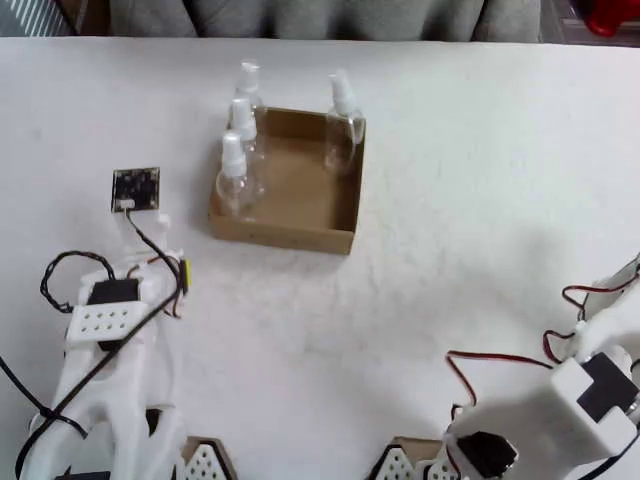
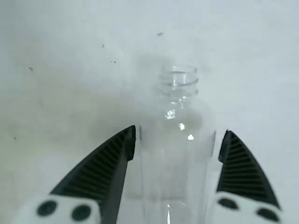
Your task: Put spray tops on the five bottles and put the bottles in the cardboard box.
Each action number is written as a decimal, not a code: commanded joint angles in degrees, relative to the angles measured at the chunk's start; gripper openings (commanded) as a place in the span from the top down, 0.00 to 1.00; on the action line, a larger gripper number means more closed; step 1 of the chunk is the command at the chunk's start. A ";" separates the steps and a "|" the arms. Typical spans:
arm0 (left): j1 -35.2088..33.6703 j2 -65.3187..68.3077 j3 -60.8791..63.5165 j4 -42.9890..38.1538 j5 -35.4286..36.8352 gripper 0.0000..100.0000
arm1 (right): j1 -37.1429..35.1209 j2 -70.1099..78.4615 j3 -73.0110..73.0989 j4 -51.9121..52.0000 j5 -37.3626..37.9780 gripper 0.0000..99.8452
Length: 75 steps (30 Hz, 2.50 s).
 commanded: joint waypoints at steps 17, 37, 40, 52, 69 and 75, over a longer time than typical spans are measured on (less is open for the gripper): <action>-0.66 0.04 0.26 -1.49 0.00 0.98 | -1.36 6.81 -12.48 6.81 7.65 0.77; -0.75 0.04 0.18 -1.49 0.00 0.98 | -2.86 9.27 -13.45 4.26 8.09 0.92; -0.75 0.04 0.18 -1.49 0.00 0.98 | -2.68 7.87 -14.42 4.62 8.09 0.98; -0.75 0.04 0.26 -2.64 0.00 0.98 | -1.54 -8.22 -10.02 14.55 8.62 0.98; -0.75 -0.31 1.05 -2.73 0.00 0.98 | -15.16 -41.80 19.25 -1.19 1.76 0.98; -0.84 -0.31 1.05 -2.73 0.00 0.98 | -28.09 -44.88 22.15 -2.77 0.70 0.98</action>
